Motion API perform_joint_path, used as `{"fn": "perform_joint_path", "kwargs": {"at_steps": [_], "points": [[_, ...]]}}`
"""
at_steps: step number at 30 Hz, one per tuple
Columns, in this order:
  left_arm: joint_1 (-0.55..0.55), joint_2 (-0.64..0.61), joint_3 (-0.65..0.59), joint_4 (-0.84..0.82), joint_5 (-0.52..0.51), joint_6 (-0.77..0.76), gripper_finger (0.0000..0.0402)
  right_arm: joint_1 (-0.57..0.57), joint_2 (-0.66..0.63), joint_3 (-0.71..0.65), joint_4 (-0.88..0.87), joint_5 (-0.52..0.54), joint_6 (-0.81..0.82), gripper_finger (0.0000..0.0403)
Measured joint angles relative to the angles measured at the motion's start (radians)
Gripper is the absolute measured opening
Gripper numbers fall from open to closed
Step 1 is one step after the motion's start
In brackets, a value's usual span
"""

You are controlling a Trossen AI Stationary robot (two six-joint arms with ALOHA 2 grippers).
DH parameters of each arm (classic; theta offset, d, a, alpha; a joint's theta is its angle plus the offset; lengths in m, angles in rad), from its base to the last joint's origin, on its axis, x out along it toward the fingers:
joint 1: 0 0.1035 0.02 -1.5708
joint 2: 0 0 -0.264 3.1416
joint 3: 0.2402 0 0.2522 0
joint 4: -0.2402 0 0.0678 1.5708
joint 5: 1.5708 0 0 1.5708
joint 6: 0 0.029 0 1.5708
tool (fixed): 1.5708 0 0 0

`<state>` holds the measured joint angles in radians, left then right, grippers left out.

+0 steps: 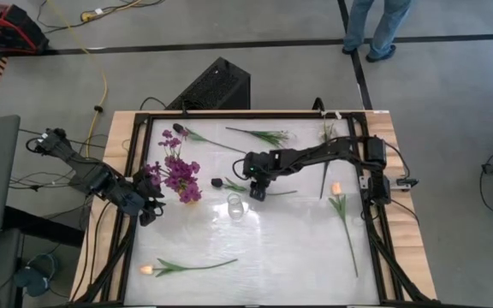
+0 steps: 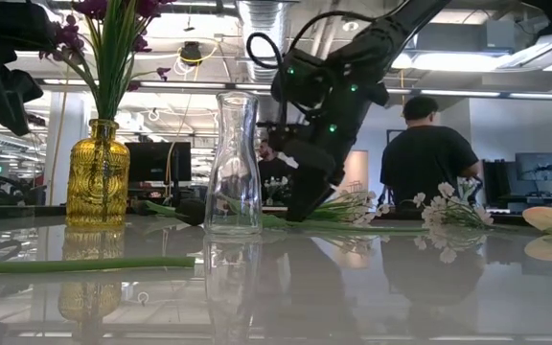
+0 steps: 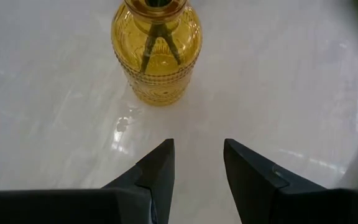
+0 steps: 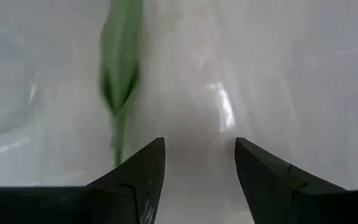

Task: Sort flowers into vase by color
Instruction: Put the bottom black tulip into the yellow base

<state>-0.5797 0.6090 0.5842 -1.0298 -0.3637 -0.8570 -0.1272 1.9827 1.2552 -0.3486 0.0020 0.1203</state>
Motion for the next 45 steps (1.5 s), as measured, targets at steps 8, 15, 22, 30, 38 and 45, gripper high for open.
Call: {"fn": "perform_joint_path", "kwargs": {"at_steps": [8,15,22,30,38,45], "points": [[0.0,0.0,0.0,-0.001,-0.001,0.0,0.0126,0.038,-0.051,0.001,-0.044,0.002,0.016,0.0218],[0.0,0.0,0.0,-0.001,-0.005,0.0,0.0126,0.093,-0.029,-0.003,-0.016,0.029,0.034,0.0218],[0.0,0.0,0.0,0.0,0.027,0.014,0.0126,0.098,-0.032,-0.071,0.033,0.08,0.092,0.0196],[0.0,-0.001,0.0,0.007,0.061,0.024,0.0126,0.109,-0.036,-0.138,0.11,0.084,0.123,0.0085],[0.0,-0.001,0.03,0.017,0.072,0.088,0.0126,0.112,-0.121,-0.15,0.024,0.118,0.142,0.002],[-0.003,-0.001,0.154,0.03,0.094,0.252,0.0126,0.101,-0.355,-0.146,-0.066,0.301,0.124,0.0017]]}}
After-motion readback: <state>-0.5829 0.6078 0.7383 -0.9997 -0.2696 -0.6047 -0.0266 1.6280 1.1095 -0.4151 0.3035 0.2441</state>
